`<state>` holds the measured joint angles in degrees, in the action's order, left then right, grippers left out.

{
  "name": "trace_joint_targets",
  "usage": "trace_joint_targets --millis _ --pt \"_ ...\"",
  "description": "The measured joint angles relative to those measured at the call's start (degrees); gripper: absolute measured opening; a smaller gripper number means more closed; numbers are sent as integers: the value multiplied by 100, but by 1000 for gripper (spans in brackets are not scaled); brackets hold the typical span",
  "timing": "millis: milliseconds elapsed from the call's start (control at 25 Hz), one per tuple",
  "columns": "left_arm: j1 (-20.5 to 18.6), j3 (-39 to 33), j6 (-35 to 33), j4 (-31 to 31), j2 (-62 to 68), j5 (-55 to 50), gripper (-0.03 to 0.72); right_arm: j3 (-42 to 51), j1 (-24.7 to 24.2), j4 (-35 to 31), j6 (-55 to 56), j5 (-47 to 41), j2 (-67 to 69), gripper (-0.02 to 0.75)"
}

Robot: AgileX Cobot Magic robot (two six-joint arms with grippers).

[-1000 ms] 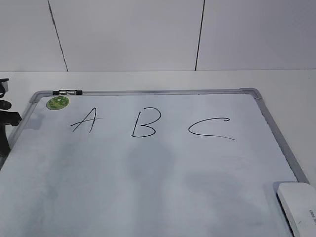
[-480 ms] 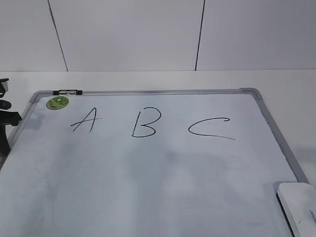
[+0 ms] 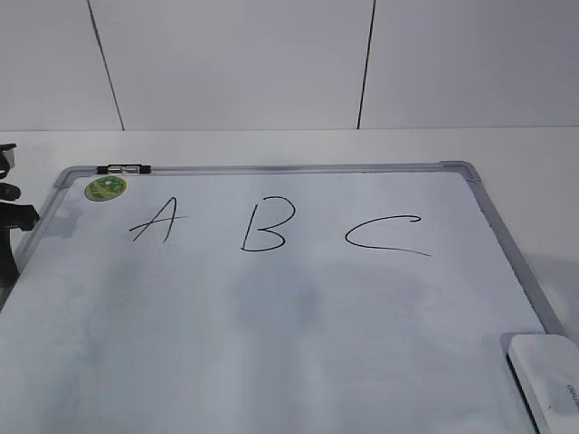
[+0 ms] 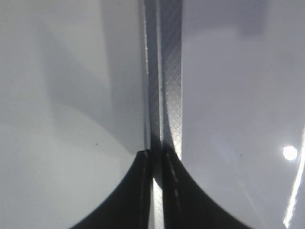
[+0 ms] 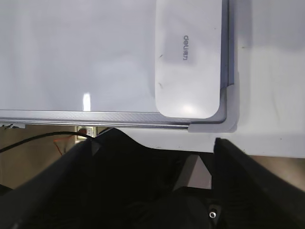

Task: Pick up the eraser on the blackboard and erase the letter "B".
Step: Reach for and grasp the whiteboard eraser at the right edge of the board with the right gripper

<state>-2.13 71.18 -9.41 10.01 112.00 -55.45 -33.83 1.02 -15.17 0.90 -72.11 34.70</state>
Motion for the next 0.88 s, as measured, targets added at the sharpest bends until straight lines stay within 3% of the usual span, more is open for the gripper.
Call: trace_joint_targets --millis 880 --pt "0 -5 0 -8 0 -10 18 -615 0 338 -191 254 2734 586"
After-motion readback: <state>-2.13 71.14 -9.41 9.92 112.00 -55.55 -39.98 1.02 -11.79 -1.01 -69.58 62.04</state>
